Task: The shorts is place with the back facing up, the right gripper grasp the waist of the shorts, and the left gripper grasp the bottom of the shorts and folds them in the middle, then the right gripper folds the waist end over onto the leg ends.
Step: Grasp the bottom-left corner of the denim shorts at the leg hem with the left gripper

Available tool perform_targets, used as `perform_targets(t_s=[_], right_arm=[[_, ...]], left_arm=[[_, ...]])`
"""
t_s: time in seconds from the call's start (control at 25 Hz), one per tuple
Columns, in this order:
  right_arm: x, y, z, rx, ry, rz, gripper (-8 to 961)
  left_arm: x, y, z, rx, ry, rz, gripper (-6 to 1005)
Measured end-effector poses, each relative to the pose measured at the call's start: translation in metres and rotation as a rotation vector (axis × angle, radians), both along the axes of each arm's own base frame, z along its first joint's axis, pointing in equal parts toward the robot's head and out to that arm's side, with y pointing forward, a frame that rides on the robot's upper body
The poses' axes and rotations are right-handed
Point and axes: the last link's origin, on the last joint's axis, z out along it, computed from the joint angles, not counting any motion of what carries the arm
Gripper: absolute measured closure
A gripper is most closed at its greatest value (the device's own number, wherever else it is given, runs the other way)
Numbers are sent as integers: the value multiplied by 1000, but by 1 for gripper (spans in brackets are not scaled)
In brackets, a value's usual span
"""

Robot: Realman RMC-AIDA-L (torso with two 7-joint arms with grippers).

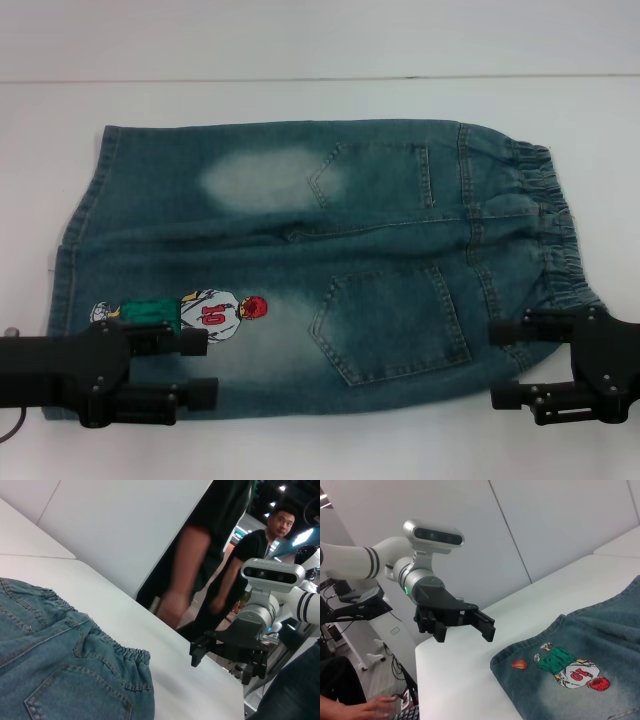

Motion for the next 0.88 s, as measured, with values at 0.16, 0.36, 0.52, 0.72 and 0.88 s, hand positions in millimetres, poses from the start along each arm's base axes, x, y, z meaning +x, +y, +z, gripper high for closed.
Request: perform_targets(t_s=[0.16, 0.36, 0.52, 0.72, 0.88], right_arm=[[0, 0, 0, 0, 0, 1, 118], [0, -1, 1, -2, 6, 5, 120], [-1, 0, 2, 3, 8, 7, 121], [-2, 1, 1, 4, 9, 12, 122], [-3, 2, 1, 5, 9, 13, 124]], left_arm=[[0, 0, 0, -2, 1, 1, 174], [0, -1, -1, -9, 2, 0, 174], [0, -1, 0, -7, 0, 2, 175], [0, -1, -1, -12, 2, 7, 175], [-1, -1, -1, -15, 4, 8, 174]])
